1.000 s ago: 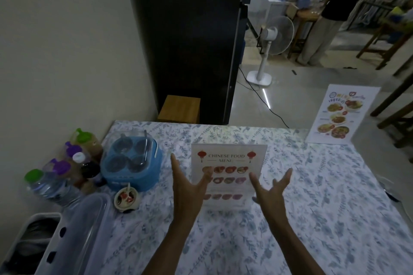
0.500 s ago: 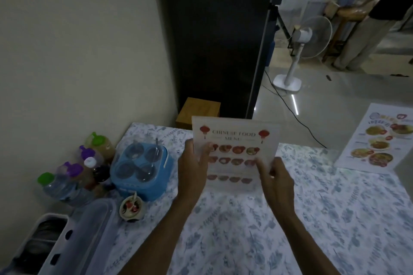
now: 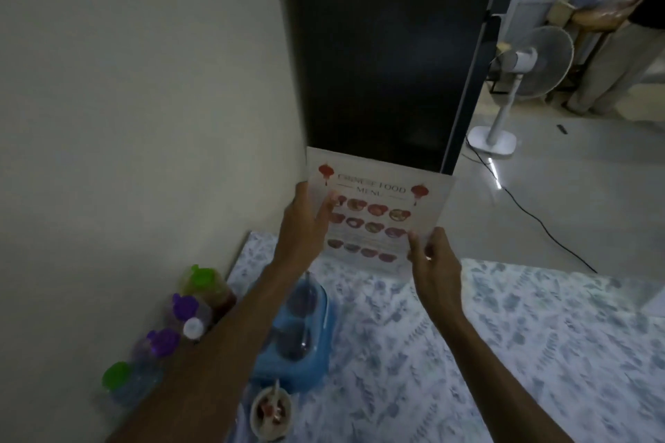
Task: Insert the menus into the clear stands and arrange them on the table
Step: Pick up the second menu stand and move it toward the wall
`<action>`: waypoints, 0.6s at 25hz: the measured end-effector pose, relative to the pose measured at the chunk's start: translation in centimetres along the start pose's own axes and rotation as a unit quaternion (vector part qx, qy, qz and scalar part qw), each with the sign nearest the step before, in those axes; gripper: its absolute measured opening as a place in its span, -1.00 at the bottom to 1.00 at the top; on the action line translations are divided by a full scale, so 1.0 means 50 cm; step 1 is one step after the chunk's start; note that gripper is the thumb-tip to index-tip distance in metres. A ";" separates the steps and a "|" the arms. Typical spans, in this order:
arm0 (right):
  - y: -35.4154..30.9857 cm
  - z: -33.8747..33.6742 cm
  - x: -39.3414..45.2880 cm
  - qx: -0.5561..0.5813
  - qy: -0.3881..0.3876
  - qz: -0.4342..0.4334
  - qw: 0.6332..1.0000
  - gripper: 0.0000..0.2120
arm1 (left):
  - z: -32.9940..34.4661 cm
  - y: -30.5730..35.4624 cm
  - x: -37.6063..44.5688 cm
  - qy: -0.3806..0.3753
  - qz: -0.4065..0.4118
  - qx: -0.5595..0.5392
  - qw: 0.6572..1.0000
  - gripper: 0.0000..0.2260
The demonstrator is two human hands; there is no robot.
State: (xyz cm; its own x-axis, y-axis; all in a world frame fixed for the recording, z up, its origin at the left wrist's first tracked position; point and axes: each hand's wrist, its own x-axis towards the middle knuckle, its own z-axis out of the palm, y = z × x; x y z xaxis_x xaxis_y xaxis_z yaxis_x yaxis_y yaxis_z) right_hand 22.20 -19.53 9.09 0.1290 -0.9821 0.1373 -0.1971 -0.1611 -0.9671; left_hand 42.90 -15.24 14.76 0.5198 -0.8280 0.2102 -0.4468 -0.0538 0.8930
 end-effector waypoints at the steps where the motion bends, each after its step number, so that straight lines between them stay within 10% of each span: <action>1: 0.016 0.048 0.013 0.007 -0.017 0.004 1.000 -0.78 | -0.025 -0.036 0.033 -0.013 -0.013 0.006 1.000 -0.79; 15: 0.131 0.489 0.161 -0.027 -0.141 0.025 0.989 -0.84 | -0.225 -0.359 0.266 0.012 -0.158 0.113 0.981 -0.73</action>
State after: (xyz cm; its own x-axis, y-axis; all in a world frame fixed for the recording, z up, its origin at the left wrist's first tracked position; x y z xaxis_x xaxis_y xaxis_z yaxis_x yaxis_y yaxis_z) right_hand 45.70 -26.10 -1.40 0.3830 -0.9236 0.0168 -0.2600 -0.1252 -0.9575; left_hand 66.03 -19.00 5.99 0.6742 -0.7368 -0.0506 -0.4095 -0.4299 0.8047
